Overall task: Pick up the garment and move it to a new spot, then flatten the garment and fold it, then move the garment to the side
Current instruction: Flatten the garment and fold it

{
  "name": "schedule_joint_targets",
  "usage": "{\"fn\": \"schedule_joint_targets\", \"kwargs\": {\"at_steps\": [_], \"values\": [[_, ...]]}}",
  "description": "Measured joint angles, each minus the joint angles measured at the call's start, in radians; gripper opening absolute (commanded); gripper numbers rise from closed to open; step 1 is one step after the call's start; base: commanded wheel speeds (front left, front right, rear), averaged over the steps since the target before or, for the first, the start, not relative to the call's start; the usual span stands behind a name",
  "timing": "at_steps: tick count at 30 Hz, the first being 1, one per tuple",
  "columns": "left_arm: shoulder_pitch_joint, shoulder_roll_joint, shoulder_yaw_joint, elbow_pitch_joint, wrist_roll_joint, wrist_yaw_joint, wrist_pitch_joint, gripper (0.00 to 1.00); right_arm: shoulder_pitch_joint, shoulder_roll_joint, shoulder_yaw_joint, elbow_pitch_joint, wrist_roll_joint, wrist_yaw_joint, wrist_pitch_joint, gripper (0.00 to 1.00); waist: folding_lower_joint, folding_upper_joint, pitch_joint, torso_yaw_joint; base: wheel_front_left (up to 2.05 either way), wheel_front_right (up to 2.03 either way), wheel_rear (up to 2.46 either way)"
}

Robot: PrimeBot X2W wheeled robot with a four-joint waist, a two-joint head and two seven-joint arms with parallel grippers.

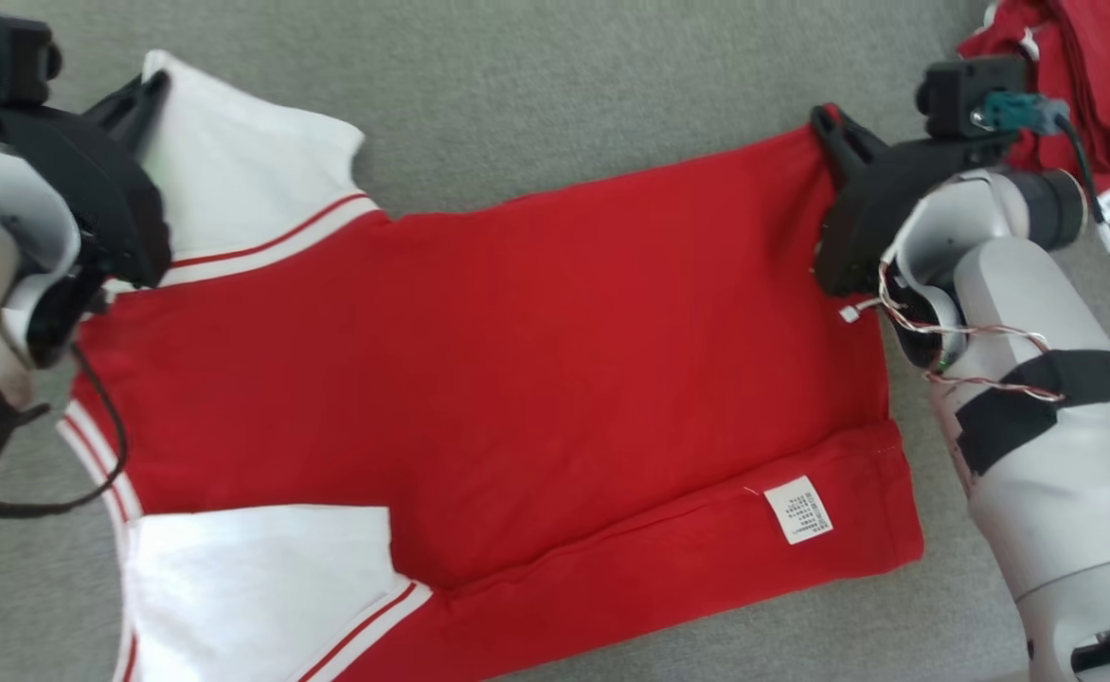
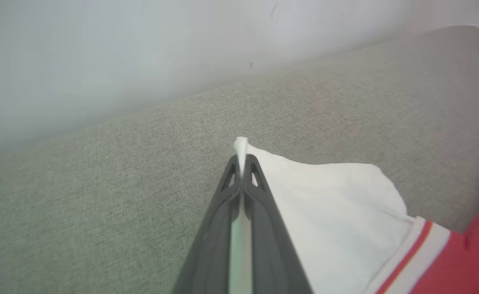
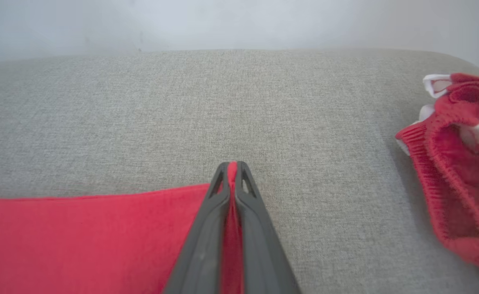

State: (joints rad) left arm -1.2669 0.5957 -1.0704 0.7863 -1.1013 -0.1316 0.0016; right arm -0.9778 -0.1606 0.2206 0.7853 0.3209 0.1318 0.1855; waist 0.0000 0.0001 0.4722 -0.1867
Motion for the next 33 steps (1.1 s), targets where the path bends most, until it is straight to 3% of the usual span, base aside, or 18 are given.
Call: {"fn": "schedule_joint_targets", "kwargs": {"at_steps": [15,21,28,33], "values": [[0.187,0.018,-0.029,-0.193,-0.053,0.001,-0.235,0.00,0.186,-0.090,0.046,-0.008,0.040,0.000,-0.243,0.00,-0.0002,-0.0003,-0.134,0.107,0.00,0.00,0.00],[0.336,0.040,0.028,-0.365,-0.041,0.057,-0.261,0.00,0.261,-0.116,0.055,0.005,0.060,0.000,-0.315,0.00,-0.0002,-0.0003,-0.183,0.148,0.00,0.00,0.00],[0.583,0.037,0.198,-0.599,0.072,0.155,-0.264,0.00,0.321,-0.139,0.049,0.009,0.088,0.000,-0.393,0.00,-0.0002,-0.0003,-0.216,0.186,0.00,0.00,0.00],[0.748,0.000,0.298,-0.679,0.134,0.176,-0.264,0.00,0.383,-0.157,0.040,-0.006,0.126,0.000,-0.425,0.00,-0.0003,-0.0003,-0.240,0.199,0.00,0.00,0.00]]}}
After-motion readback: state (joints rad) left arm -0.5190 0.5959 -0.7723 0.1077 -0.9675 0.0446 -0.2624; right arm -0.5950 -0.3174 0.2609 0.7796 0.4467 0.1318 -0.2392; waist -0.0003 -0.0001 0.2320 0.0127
